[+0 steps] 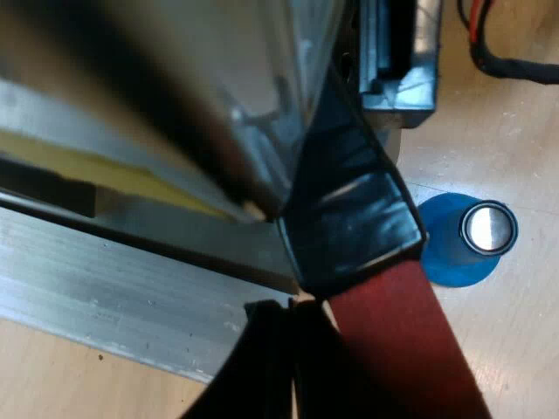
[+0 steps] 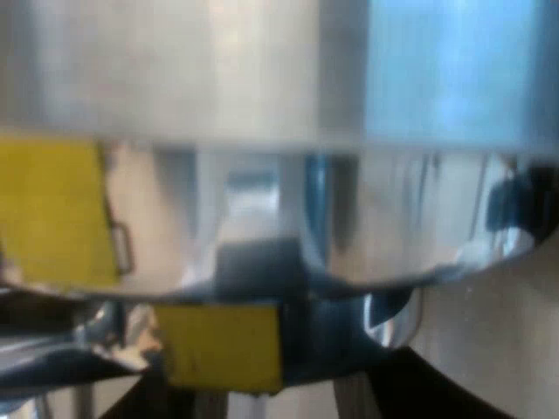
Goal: Put the handle in the coffee machine
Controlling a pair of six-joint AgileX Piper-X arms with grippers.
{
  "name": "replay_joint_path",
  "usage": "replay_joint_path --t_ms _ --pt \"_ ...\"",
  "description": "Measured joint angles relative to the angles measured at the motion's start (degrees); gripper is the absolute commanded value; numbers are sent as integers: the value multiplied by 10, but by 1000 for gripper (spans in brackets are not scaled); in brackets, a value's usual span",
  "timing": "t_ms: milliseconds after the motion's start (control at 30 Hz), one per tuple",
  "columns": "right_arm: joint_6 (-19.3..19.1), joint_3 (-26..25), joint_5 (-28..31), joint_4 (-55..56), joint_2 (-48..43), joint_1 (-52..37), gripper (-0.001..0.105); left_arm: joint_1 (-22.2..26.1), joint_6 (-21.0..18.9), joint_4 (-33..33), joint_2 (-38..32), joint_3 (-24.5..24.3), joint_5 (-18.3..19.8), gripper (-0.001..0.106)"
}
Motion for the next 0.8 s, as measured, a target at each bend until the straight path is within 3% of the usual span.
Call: replay_joint_path --t_ms 167,300,433,600,800 --pt "2 11 -2 22 -9 8 31 0 0 0 0 1 0 0" --pt "19 33 46 85 -37 23 31 -2 0 0 0 1 0 0" --pt "24 48 44 167 -81 21 31 -2 0 0 0 1 0 0" --pt "74 102 17 290 -163 20 31 -2 0 0 0 1 0 0" --pt "88 174 -6 382 -267 20 31 -2 1 -1 0 1 0 0"
